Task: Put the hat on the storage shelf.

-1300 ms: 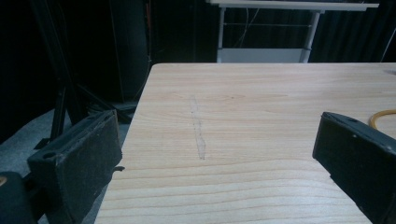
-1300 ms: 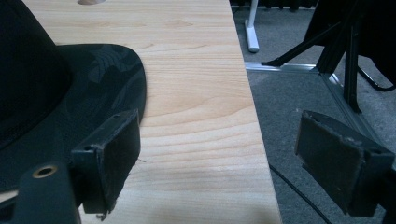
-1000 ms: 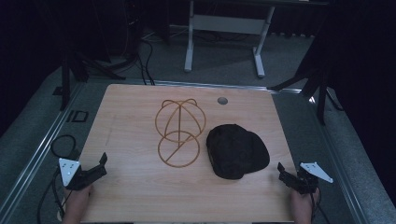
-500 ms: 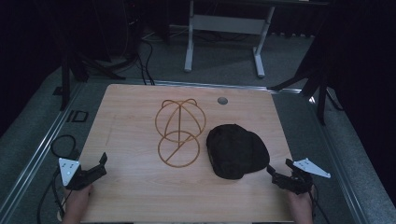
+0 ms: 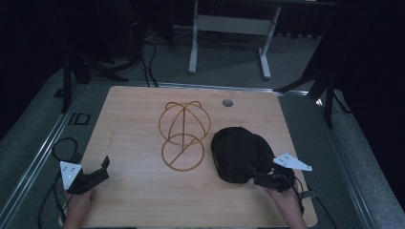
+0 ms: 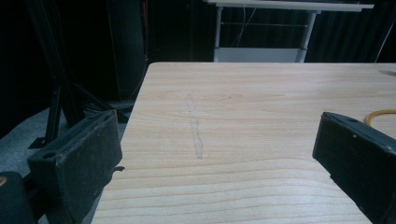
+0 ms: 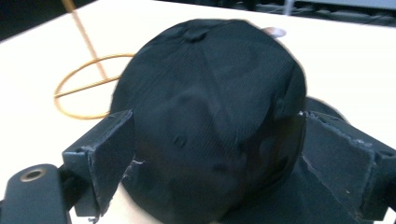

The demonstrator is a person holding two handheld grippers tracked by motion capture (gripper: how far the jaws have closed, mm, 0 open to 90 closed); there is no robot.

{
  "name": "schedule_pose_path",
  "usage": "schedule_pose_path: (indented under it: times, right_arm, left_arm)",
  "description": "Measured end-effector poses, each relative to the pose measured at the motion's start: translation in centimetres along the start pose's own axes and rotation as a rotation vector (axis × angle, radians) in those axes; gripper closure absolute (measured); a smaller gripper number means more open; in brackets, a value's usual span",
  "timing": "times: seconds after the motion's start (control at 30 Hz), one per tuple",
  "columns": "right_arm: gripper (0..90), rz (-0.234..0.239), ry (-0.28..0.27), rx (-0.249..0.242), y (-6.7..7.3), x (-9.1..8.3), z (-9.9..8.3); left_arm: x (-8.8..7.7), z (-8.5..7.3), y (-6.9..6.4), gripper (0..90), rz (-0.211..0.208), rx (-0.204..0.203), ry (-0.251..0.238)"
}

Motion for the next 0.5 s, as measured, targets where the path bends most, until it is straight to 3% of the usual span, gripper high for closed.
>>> schedule_pose_path:
  times: [0.17, 0.23, 0.27, 0.3, 0.33, 0.37, 0.4, 0.43, 0.47, 0.5]
  right_arm:
    - [10.3, -0.029, 0.003, -0.024, 0.6, 1.1, 0.8]
    - [10.3, -0.001, 0.000, -0.047, 1.4, 1.4, 1.3]
    - [10.5, 0.031, -0.017, -0.078, 2.5, 1.5, 1.7]
    - [10.5, 0.031, -0.017, -0.078, 2.5, 1.5, 1.7]
    - [10.5, 0.066, -0.010, -0.116, 3.7, 1.8, 1.9]
    - [10.5, 0.066, -0.010, -0.116, 3.7, 1.8, 1.9]
    - [10.8, 0.078, 0.007, -0.173, 4.8, 2.3, 1.8]
    - [10.8, 0.078, 0.007, -0.173, 4.8, 2.3, 1.8]
    - [12.6, 0.034, 0.025, -0.253, 5.3, 2.9, 1.6]
    - [13.1, 0.014, 0.025, -0.283, 5.3, 3.1, 1.7]
  left_arm:
    - [0.0, 0.0, 0.0, 1.7, -0.003, 0.000, 0.001]
    - [0.0, 0.0, 0.0, 1.7, -0.004, -0.003, 0.002]
    - [0.0, 0.0, 0.0, 1.7, -0.004, -0.001, 0.001]
    - [0.0, 0.0, 0.0, 1.7, -0.004, -0.001, 0.001]
    - [0.0, 0.0, 0.0, 1.7, -0.005, 0.000, 0.000]
    - [0.0, 0.0, 0.0, 1.7, -0.005, 0.000, 0.000]
    - [0.0, 0.0, 0.0, 1.7, -0.006, 0.001, 0.000]
    - [0.0, 0.0, 0.0, 1.7, -0.006, 0.001, 0.000]
    - [0.0, 0.0, 0.0, 1.6, -0.010, 0.000, 0.001]
    - [0.0, 0.0, 0.0, 1.7, -0.010, 0.000, 0.001]
Point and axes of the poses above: each handheld gripper's, and its own axes: x roughly forward along the jaws, z roughly out of its top, y roughly to its left, the point moved 7 cm from there along x, roughly forward along the jaws, and after that the axes turned 4 degrees about -y, right-handed, at the moved point
